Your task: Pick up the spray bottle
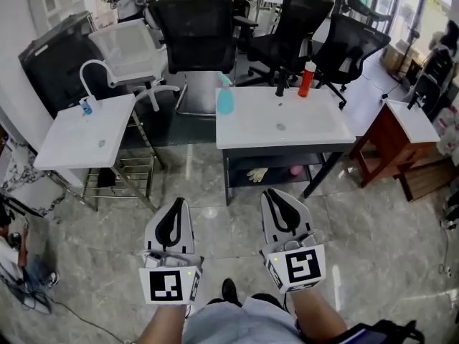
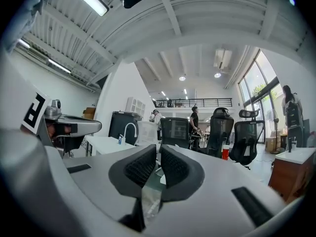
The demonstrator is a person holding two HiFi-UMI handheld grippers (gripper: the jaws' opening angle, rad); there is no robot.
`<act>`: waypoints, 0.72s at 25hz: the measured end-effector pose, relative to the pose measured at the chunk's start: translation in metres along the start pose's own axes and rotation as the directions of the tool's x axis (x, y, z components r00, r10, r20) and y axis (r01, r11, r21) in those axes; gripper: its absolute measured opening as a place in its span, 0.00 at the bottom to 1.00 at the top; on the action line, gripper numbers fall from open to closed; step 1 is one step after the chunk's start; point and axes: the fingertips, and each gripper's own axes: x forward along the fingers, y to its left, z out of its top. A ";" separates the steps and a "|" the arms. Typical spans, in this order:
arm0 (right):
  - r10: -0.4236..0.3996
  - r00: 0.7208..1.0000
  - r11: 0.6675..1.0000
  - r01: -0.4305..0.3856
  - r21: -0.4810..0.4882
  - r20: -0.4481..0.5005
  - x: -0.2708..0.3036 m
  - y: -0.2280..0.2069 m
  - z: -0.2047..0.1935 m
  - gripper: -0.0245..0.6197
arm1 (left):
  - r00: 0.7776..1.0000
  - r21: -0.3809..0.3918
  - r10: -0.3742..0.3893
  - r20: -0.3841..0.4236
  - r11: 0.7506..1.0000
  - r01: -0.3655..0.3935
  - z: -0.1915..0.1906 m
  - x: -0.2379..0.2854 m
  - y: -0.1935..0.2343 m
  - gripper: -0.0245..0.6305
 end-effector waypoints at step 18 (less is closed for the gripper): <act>-0.089 0.994 0.995 0.092 0.043 -0.057 0.096 -0.095 -0.051 0.10 | 0.989 -0.001 -0.128 -0.072 0.992 0.128 -0.061 0.145 -0.024 0.07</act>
